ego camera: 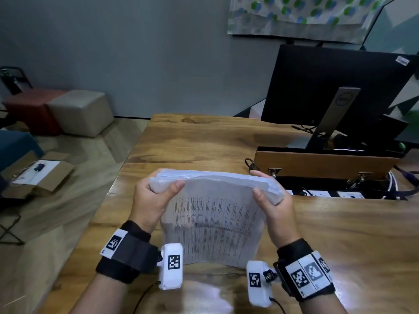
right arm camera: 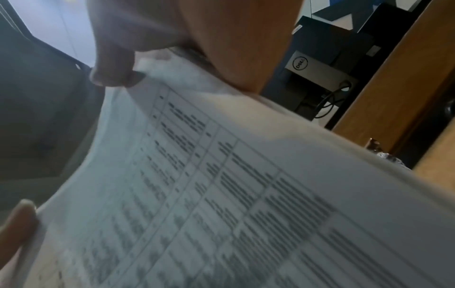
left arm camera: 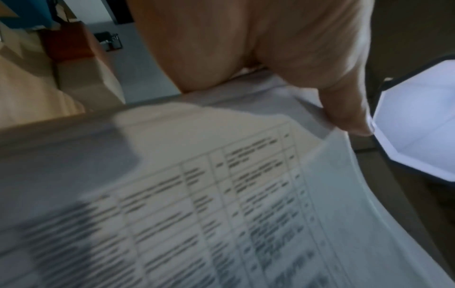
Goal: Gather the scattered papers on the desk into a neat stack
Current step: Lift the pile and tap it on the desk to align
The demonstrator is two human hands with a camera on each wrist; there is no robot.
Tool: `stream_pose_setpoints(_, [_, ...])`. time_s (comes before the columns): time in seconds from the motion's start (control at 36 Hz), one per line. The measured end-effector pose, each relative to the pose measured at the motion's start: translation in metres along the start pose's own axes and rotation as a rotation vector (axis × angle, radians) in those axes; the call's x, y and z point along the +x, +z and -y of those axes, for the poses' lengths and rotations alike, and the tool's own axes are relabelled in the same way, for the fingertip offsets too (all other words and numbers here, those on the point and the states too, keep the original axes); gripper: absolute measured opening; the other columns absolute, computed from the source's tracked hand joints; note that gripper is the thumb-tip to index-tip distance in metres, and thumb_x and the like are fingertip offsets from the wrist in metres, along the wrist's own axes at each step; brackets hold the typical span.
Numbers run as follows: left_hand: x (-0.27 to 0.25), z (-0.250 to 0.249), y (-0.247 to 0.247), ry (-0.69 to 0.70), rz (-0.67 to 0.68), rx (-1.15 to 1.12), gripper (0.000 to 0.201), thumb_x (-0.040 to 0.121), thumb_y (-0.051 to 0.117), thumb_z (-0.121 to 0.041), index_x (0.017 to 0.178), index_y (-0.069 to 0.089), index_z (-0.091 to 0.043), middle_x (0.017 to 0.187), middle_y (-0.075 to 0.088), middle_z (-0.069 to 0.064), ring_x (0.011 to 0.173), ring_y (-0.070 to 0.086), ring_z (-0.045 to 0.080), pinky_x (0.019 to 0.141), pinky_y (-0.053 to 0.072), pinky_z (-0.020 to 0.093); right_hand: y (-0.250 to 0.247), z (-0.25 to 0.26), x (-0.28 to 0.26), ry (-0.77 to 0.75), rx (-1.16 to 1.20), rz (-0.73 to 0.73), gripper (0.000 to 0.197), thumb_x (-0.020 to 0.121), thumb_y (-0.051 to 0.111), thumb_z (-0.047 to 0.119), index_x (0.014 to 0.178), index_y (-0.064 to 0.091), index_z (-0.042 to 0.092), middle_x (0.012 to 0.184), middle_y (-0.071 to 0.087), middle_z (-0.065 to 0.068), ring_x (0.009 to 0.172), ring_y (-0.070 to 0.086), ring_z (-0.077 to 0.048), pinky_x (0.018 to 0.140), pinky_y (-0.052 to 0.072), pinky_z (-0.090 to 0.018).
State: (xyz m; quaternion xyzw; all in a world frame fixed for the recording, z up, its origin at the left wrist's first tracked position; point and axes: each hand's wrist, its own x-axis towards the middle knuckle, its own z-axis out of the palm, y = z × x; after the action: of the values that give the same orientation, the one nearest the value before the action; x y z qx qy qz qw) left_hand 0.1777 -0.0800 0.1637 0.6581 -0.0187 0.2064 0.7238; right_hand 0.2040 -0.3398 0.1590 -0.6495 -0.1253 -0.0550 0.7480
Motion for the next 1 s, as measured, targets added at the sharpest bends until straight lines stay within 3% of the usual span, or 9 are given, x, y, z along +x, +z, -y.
stream_pose_setpoints(0.17, [-0.009,0.007,-0.009,-0.022,-0.057,-0.057,0.036,0.058,0.084,-0.055,0.082,0.078,-0.029,0.083,0.078,-0.007,0.075,0.071,0.004,0.066,0.057,0.02,-0.006,-0.003,-0.002,-0.006,-0.054,-0.003,0.049,0.071,0.074,0.047,0.111,0.07,0.019,0.109,0.077,-0.005,0.107,0.071,-0.023,0.095,0.057,-0.044])
stream_pose_setpoints(0.25, [-0.016,0.014,-0.009,-0.047,-0.049,-0.078,0.022,0.068,0.079,-0.038,0.086,0.078,-0.026,0.087,0.079,-0.006,0.079,0.073,0.004,0.066,0.057,0.018,-0.008,-0.009,-0.008,0.053,0.017,-0.006,0.067,0.067,0.069,0.074,0.105,0.07,0.019,0.104,0.079,0.0,0.101,0.073,-0.019,0.086,0.058,-0.039])
stream_pose_setpoints(0.36, [-0.024,0.024,-0.005,-0.034,-0.072,-0.04,0.08,0.047,0.087,-0.061,0.106,0.067,-0.01,0.096,0.078,0.001,0.089,0.072,0.015,0.079,0.059,0.026,-0.002,-0.016,-0.018,0.153,0.111,-0.039,0.097,0.066,0.05,0.089,0.118,0.067,0.009,0.111,0.078,-0.009,0.109,0.072,-0.023,0.091,0.059,-0.036])
stream_pose_setpoints(0.42, [-0.028,0.022,-0.001,-0.019,-0.075,-0.02,0.087,0.047,0.085,-0.065,0.108,0.066,-0.007,0.096,0.078,0.0,0.091,0.073,0.016,0.08,0.058,0.025,0.001,-0.018,-0.02,0.186,0.107,-0.063,0.113,0.063,0.045,0.094,0.132,0.058,0.005,0.124,0.071,-0.016,0.12,0.066,-0.029,0.104,0.05,-0.051])
stream_pose_setpoints(0.5, [-0.031,0.017,0.005,0.015,-0.089,-0.042,0.076,0.064,0.082,-0.05,0.114,0.061,0.004,0.093,0.078,-0.008,0.086,0.072,0.006,0.077,0.057,0.019,0.003,-0.021,-0.021,0.176,0.201,-0.074,0.108,0.059,0.047,0.095,0.129,0.062,0.014,0.121,0.075,-0.008,0.117,0.068,-0.022,0.097,0.057,-0.039])
stream_pose_setpoints(0.56, [-0.032,0.014,0.01,0.018,-0.09,-0.051,0.064,0.076,0.078,-0.034,0.12,0.057,0.009,0.095,0.078,-0.009,0.087,0.072,0.005,0.079,0.056,0.019,0.006,-0.019,-0.021,0.182,0.266,-0.064,0.099,0.058,0.051,0.093,0.122,0.066,0.02,0.113,0.078,-0.003,0.112,0.071,-0.019,0.084,0.061,-0.028])
stream_pose_setpoints(0.69, [-0.031,0.013,0.015,0.025,-0.077,0.011,0.03,0.085,0.071,-0.02,0.113,0.059,-0.02,0.102,0.075,-0.012,0.094,0.07,0.003,0.08,0.054,0.016,0.01,-0.015,-0.02,0.166,0.279,-0.006,0.097,0.061,0.052,0.09,0.126,0.062,0.019,0.111,0.078,-0.002,0.109,0.072,-0.021,0.079,0.061,-0.029])
stream_pose_setpoints(0.83, [-0.027,0.023,0.007,-0.001,-0.085,0.02,0.051,0.07,0.086,-0.021,0.113,0.061,-0.01,0.098,0.077,-0.008,0.089,0.071,0.005,0.078,0.056,0.018,0.002,-0.02,-0.02,0.118,0.054,0.005,0.095,0.059,0.077,0.072,0.128,0.058,0.01,0.119,0.074,-0.005,0.114,0.069,-0.026,0.096,0.054,-0.045])
stream_pose_setpoints(1.0, [-0.018,0.036,-0.015,-0.336,0.241,0.004,0.085,0.037,0.096,-0.046,0.108,0.065,-0.012,0.102,0.077,0.004,0.096,0.073,0.017,0.076,0.058,0.024,-0.017,-0.03,-0.014,0.336,-0.066,0.234,0.071,0.056,0.089,0.031,0.12,0.06,0.022,0.113,0.077,0.003,0.11,0.07,-0.018,0.088,0.058,-0.029])
